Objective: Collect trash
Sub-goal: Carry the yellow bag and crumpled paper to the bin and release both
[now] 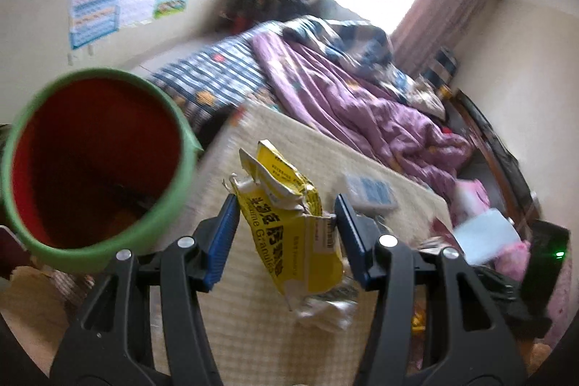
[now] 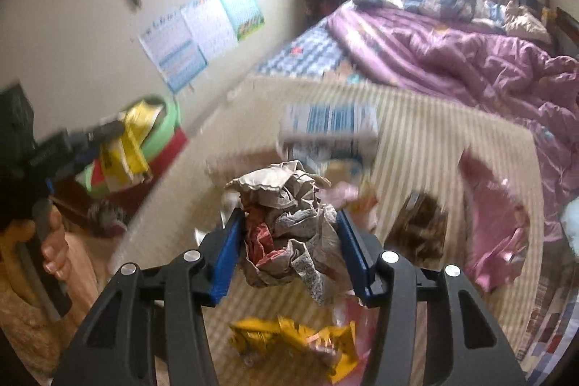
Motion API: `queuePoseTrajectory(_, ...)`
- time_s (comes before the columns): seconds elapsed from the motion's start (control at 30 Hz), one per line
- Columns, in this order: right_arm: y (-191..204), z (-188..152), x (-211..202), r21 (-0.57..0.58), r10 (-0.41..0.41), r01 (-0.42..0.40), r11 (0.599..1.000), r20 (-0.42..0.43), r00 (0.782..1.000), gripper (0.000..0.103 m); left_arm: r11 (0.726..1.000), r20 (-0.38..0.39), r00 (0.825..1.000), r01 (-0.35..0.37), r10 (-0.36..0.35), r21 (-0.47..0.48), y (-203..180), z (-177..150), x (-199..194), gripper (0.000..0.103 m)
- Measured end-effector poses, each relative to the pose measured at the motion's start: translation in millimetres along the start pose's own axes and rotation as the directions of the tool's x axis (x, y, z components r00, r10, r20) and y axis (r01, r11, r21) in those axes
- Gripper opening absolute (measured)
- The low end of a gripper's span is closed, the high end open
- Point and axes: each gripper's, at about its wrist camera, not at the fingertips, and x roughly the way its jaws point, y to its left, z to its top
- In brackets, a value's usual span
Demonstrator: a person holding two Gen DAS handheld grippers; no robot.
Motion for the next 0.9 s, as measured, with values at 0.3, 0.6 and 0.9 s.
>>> queuePoseTrajectory(0.3,8,37,-7,0.039,0.084,-0.089,0.995,0.109,0.99,0.051,0.988,0.067,0.99,-0.12,0.127,-0.095,53,12,-23,0.052)
queuePoseTrajectory(0.6,43,49,10,-0.01,0.159,-0.159,0.987,0.091,0.983,0.052,0.982,0.079,0.984,-0.152,0.162,-0.112,64,12,-31,0.052)
queuePoseTrajectory(0.9,51,47,17,-0.018,0.179,-0.178,0.984,0.065,0.982,0.052,0.982,0.08,0.984,-0.153,0.162,-0.109,65,11,-32,0.052)
